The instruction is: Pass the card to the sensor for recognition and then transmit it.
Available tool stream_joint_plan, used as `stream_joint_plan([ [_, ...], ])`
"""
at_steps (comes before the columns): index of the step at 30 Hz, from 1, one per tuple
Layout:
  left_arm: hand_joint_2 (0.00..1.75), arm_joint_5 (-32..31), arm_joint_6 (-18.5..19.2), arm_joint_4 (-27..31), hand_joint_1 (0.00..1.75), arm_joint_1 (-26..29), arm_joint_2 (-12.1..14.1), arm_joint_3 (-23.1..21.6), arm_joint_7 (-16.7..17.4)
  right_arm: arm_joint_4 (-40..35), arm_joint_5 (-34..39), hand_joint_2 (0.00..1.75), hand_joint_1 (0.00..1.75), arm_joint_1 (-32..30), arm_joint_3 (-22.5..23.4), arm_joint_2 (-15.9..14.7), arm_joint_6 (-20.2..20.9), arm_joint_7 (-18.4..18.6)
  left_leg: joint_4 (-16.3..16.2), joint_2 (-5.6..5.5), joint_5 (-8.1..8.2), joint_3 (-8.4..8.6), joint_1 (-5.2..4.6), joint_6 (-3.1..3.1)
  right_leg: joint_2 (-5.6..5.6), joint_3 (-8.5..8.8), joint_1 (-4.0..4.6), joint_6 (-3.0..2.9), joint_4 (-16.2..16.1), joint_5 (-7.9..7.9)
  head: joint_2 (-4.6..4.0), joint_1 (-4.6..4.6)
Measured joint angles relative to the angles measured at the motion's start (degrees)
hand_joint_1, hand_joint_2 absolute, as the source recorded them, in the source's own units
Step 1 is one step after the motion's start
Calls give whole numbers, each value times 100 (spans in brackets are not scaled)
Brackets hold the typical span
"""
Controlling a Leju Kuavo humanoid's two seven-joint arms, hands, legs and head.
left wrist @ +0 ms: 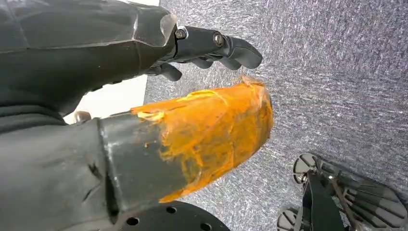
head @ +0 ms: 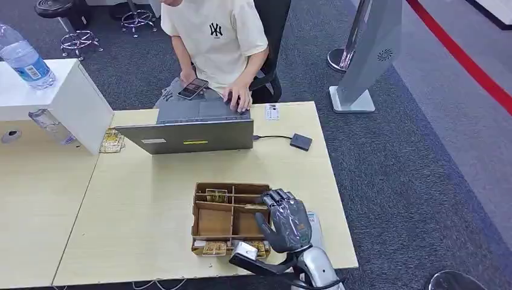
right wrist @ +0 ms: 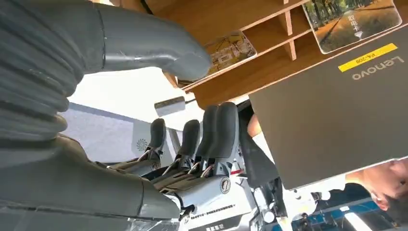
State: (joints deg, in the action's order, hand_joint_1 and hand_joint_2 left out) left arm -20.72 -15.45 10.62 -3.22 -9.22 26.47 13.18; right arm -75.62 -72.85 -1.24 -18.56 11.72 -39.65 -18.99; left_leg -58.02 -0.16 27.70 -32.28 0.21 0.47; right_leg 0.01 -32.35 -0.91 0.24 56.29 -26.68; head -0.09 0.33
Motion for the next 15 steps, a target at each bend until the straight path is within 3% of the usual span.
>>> stream_joint_plan([
  [2,0,-2,2,0,0,0,0,9,0,39,11,175,99,21,-2,0,0,0,0,0,0,0,0,0,0,0,0,0,0,0,0,0],
  [4,0,-2,2,0,0,0,0,13,0,90,61,175,87,50,-15,0,0,0,0,0,0,0,0,0,0,0,0,0,0,0,0,0],
  [10,0,-9,11,0,0,0,-2,18,0,219,131,175,94,138,-50,0,0,0,0,0,0,0,0,0,0,0,0,0,0,0,0,0],
  [15,0,-9,17,0,0,-1,-2,24,-2,319,175,175,89,202,-85,0,0,0,0,0,0,0,0,0,0,0,0,0,0,0,0,0],
])
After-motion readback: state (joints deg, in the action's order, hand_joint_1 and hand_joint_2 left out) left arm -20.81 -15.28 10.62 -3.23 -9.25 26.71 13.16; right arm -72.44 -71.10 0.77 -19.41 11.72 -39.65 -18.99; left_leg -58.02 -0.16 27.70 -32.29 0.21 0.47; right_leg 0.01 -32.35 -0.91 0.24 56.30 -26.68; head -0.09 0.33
